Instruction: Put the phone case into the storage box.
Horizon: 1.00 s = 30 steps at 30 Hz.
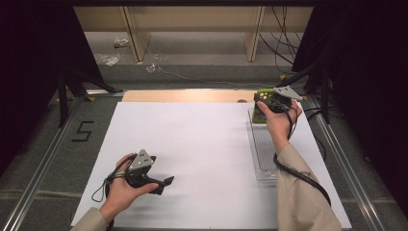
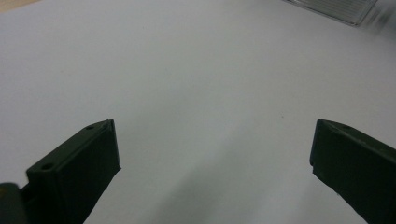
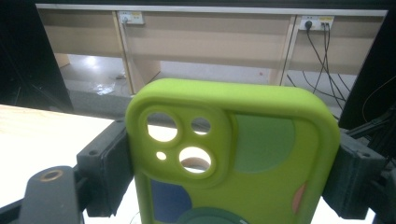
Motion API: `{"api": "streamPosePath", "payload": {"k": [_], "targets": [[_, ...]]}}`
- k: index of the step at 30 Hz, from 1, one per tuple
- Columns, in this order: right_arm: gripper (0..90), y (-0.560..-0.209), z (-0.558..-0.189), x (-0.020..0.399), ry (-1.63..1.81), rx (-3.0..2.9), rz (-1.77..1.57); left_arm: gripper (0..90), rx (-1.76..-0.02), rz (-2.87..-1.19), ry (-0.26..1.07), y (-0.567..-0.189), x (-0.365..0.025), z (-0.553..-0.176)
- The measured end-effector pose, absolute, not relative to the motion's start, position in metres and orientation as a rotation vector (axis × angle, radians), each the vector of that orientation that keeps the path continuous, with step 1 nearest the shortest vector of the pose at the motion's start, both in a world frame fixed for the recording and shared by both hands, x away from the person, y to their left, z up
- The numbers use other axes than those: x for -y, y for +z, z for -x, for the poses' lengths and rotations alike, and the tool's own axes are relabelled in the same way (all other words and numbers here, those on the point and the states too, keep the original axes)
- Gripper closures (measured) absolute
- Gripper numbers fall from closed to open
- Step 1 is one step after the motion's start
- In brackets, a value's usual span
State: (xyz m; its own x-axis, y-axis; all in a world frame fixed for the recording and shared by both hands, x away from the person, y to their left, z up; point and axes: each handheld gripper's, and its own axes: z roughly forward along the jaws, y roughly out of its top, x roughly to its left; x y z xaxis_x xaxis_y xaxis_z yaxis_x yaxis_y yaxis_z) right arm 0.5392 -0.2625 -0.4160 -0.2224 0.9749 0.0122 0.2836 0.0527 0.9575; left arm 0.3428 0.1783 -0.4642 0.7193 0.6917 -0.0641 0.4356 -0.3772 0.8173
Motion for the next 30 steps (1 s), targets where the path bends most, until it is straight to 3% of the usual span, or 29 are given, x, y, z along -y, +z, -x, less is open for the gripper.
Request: {"api": "streamPosePath", "payload": {"k": [30], "targets": [[17.8, -0.4214, -0.5426, 0.2600, 1.186, -1.618, -1.295, 0.7, -0.857, -2.030, 0.361, -0.4645, -0.1781, -0.3428]]}}
